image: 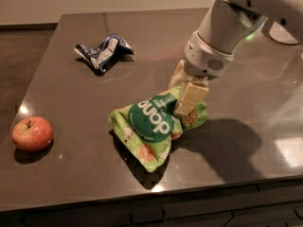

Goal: Move green rice chip bag near apple

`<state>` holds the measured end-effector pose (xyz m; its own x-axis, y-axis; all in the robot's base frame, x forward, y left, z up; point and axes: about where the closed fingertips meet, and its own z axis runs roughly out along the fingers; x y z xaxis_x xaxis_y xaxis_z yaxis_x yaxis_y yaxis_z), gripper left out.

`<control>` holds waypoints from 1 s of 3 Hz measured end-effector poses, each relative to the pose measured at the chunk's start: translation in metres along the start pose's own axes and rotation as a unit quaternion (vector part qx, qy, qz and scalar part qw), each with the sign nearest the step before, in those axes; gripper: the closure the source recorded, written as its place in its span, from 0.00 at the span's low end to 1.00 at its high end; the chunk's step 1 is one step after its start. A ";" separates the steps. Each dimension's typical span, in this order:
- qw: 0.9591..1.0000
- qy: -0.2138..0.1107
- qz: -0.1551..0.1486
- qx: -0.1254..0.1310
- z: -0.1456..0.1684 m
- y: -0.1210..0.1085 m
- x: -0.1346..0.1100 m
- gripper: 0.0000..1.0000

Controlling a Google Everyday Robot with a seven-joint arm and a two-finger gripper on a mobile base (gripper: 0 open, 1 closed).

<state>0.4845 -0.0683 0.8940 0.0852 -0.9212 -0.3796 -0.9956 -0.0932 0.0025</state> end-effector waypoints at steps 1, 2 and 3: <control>1.000 -0.018 -0.006 -0.006 0.013 -0.014 -0.034 1.00; 1.000 -0.026 0.004 -0.009 0.029 -0.024 -0.060 1.00; 0.999 -0.023 0.018 -0.013 0.042 -0.031 -0.081 1.00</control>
Offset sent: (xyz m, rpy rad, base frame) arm 0.0256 0.1036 -0.0108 0.0608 0.0547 -0.0263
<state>0.5073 0.0246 0.8858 0.0471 -0.9055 -0.4218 -0.9967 -0.0706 0.0404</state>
